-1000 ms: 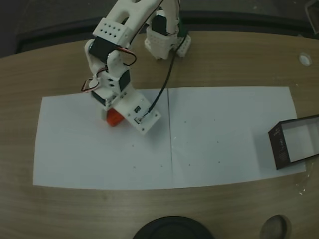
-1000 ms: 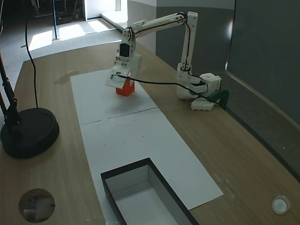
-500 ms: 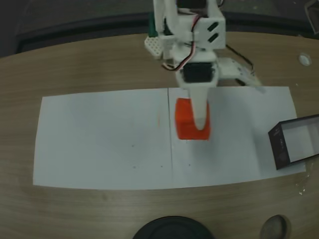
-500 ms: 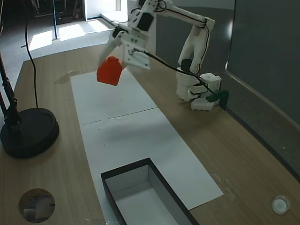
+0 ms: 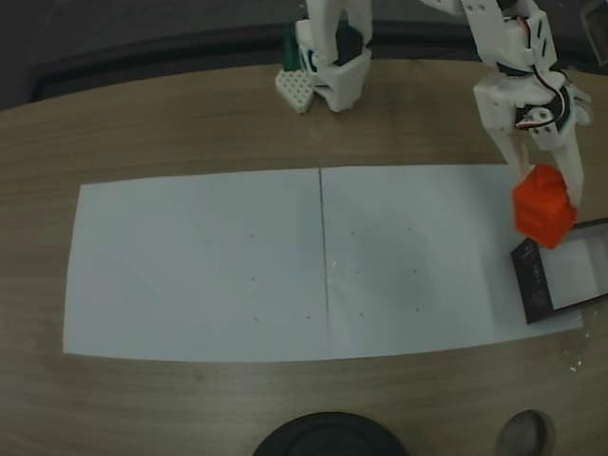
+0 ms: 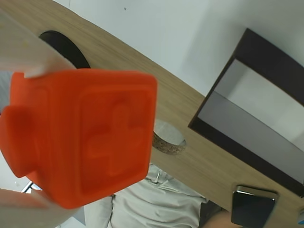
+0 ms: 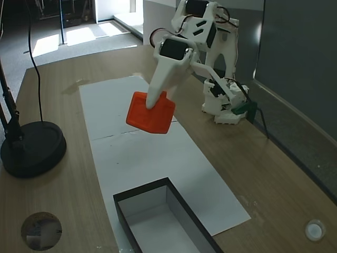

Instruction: Grab a orange square and put it in the box.

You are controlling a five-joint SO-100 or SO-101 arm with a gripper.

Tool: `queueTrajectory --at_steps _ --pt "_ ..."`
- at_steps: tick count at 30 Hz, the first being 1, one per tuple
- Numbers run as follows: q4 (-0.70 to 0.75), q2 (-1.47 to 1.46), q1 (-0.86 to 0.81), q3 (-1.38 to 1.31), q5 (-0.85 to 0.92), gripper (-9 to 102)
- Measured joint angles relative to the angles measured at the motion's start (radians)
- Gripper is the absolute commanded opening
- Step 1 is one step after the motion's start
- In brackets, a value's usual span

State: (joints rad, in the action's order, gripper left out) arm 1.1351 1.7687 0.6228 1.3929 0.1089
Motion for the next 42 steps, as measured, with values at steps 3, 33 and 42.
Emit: queueTrajectory --at_steps 3,33,42 --pt "-0.048 -0.081 0.000 -0.074 -0.023 10" --pt "-0.043 -0.597 0.233 -0.589 -0.227 11" --pt "-0.043 -0.598 0.239 -0.589 -0.227 30"
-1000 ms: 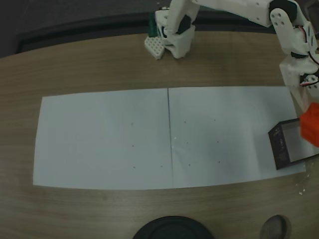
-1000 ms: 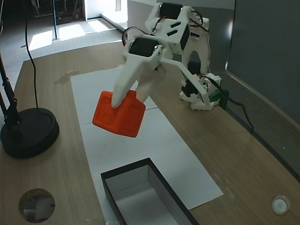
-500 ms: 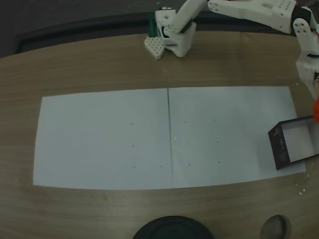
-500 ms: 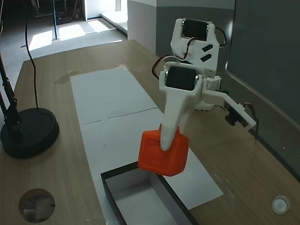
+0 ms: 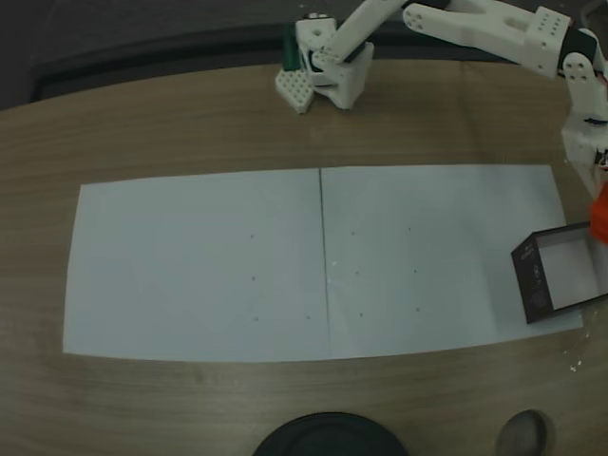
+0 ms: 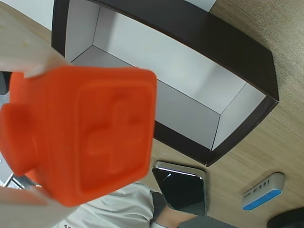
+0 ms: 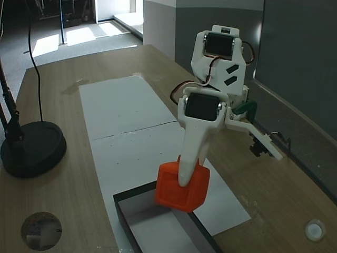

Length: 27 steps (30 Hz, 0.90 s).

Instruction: Grab a orange square and put it in the box.

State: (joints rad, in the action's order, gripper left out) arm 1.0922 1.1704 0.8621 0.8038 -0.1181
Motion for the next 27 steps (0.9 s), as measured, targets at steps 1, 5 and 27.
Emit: queueTrajectory --at_steps 1,5,27 --pt "0.000 0.000 -0.002 0.000 0.000 31" --pt "0.000 0.000 -0.011 0.000 0.000 29" --pt "0.509 0.350 -0.520 -0.015 0.106 0"
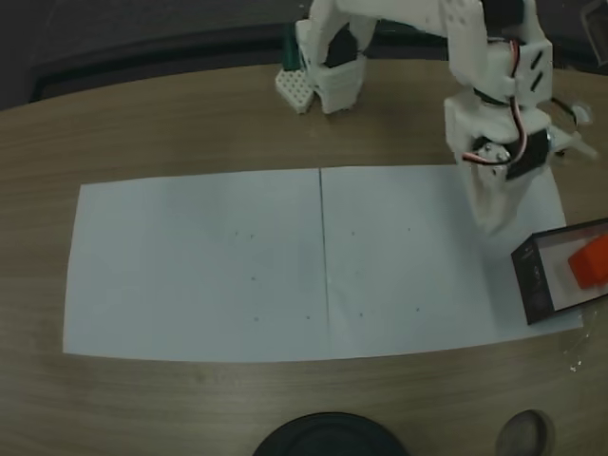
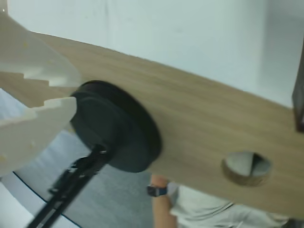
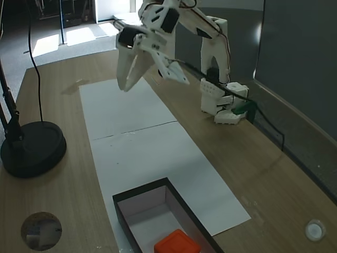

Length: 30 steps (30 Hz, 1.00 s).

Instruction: Grab a orange square and put it in the box.

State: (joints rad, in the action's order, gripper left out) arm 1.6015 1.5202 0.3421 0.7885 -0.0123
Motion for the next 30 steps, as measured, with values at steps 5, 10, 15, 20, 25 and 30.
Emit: queueTrajectory --at_steps 5,10,15,20,25,30 --pt "0.126 0.405 -0.127 -0.002 0.000 0" --pt "0.127 0.867 -0.313 0.144 0.000 0" --pt "0.127 1.313 -0.371 0.488 0.002 0" --pt "0.051 1.674 -0.388 0.828 0.002 0" --pt "-0.081 1.896 -0.385 1.066 0.002 0" --pt "-0.209 1.933 -0.385 1.276 0.002 1"
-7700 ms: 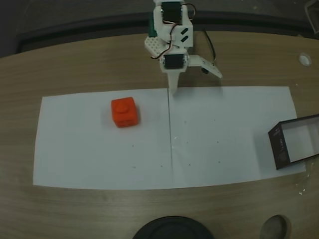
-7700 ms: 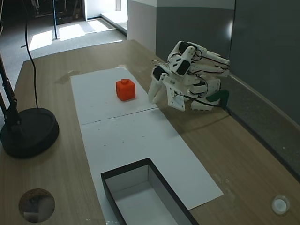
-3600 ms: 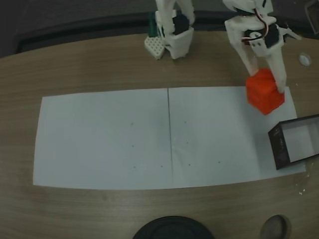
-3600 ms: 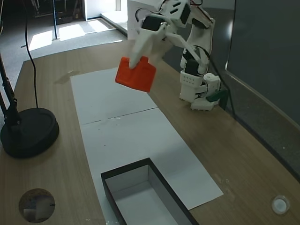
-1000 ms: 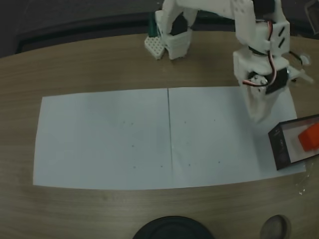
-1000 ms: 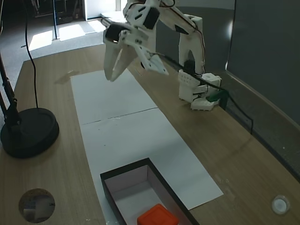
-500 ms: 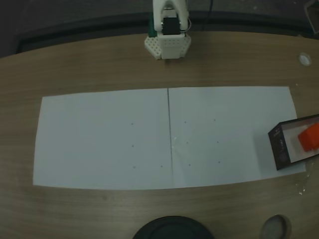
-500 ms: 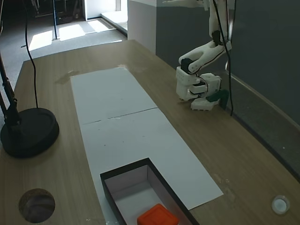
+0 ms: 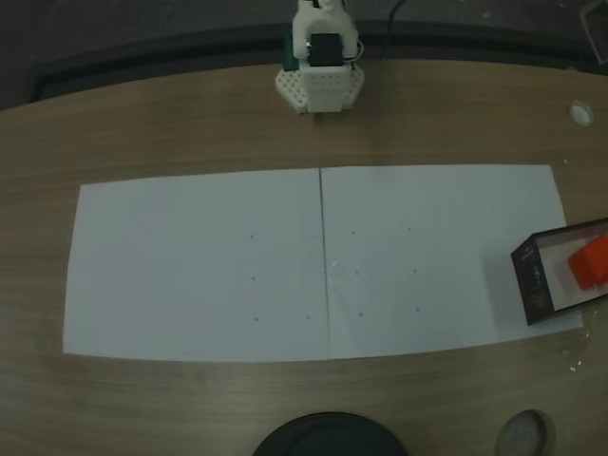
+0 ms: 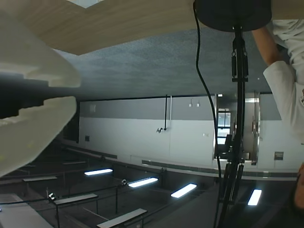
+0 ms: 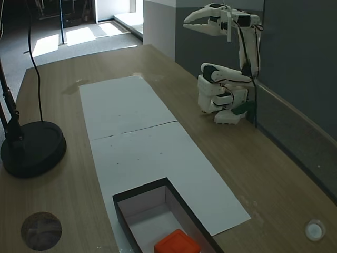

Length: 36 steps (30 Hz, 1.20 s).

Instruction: Grab a orange square and put it in the box.

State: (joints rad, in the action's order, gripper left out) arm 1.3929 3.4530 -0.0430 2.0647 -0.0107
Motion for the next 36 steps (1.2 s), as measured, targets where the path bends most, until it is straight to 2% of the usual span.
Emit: queueTrajectory --at_steps 10,13,17,20,29,36 --pt "-0.155 0.000 -0.002 0.348 0.000 6" --pt "-0.155 0.000 0.000 0.483 0.000 6" --pt "-0.155 0.000 0.029 0.531 0.000 6" --pt "-0.158 0.000 0.025 0.606 0.000 -1" --pt "-0.158 0.000 0.040 0.931 0.000 0" --pt "-0.106 0.000 0.040 0.968 -0.002 0"
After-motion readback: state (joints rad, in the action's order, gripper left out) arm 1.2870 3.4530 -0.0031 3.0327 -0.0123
